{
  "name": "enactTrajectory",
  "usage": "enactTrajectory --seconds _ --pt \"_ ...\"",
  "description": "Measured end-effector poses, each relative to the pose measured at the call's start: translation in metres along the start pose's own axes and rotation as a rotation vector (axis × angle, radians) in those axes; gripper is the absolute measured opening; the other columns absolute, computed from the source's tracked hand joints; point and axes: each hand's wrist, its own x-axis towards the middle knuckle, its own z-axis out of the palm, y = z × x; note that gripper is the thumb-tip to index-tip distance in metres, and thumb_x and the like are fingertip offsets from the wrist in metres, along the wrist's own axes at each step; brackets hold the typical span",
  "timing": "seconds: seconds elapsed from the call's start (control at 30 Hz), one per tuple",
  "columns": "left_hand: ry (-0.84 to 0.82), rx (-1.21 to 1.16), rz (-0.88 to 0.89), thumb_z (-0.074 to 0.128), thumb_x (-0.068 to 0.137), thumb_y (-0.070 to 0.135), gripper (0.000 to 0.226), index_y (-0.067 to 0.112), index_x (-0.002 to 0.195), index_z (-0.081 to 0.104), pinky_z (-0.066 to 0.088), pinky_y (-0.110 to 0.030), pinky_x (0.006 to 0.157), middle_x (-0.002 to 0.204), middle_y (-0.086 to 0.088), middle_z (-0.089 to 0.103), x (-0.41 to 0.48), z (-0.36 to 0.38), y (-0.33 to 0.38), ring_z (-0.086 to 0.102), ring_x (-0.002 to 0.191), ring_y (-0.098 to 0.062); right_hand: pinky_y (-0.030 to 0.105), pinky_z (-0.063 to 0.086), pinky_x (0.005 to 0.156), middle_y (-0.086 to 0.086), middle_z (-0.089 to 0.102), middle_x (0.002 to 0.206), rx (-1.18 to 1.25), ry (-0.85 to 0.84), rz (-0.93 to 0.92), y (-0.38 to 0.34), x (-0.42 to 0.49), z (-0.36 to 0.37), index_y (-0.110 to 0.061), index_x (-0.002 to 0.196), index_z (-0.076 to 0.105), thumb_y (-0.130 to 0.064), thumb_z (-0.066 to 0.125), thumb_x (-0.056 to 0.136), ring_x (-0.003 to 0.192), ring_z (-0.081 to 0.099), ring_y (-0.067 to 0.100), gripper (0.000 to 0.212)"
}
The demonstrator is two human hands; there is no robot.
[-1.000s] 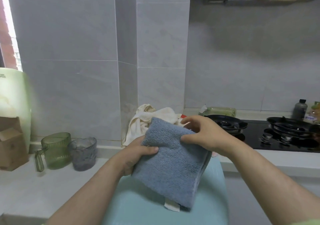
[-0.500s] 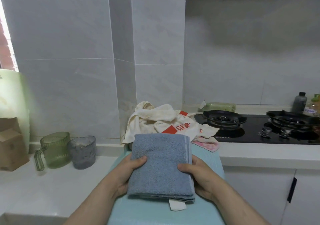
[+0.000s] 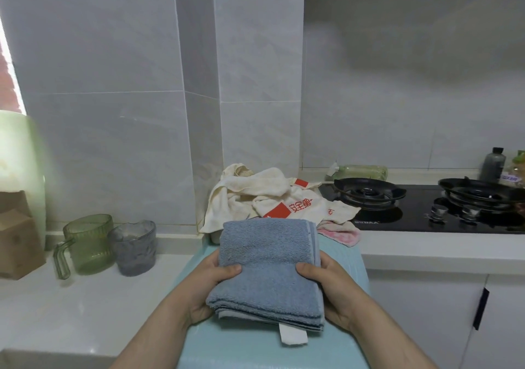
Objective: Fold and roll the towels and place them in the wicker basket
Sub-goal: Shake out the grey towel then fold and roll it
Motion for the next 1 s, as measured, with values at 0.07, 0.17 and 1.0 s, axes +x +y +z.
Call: enactTrajectory --seconds 0.07,0.17,1.0 --pt "-0.003 0.004 0.005 0.067 0.065 -0.006 0.061 0.003 0.124 0.056 0.059 -0.036 0.068 0.115 -0.023 0.068 0.001 -0.001 0.0 0.071 0.092 -0.033 0.043 0.058 0.081 0.022 0.068 0.115 -0.007 -0.019 0.002 0.0 -0.001 -0.001 -0.004 0.123 0.057 0.008 0.068 0.073 0.101 0.067 0.037 0.052" --pt "0.001 -0.01 0.009 0.067 0.063 -0.01 0.06 0.003 0.122 0.057 0.059 -0.034 0.066 0.112 -0.022 0.07 0.0 0.001 0.0 0.072 0.089 -0.032 0.043 0.057 0.081 0.024 0.066 0.118 0.031 -0.05 -0.006 0.001 0.0 -0.004 -0.004 0.125 0.056 0.017 0.057 0.076 0.103 0.066 0.038 0.053" --pt "0.199 -0.083 -0.01 0.064 0.079 0.047 0.047 0.004 0.097 0.07 0.048 -0.043 0.084 0.102 -0.022 0.069 -0.004 0.004 0.002 0.065 0.093 -0.036 0.036 0.049 0.07 0.015 0.061 0.082 0.057 0.156 0.002 0.0 0.002 0.0 -0.009 0.072 0.063 -0.03 0.077 0.068 0.075 0.06 0.029 0.026"
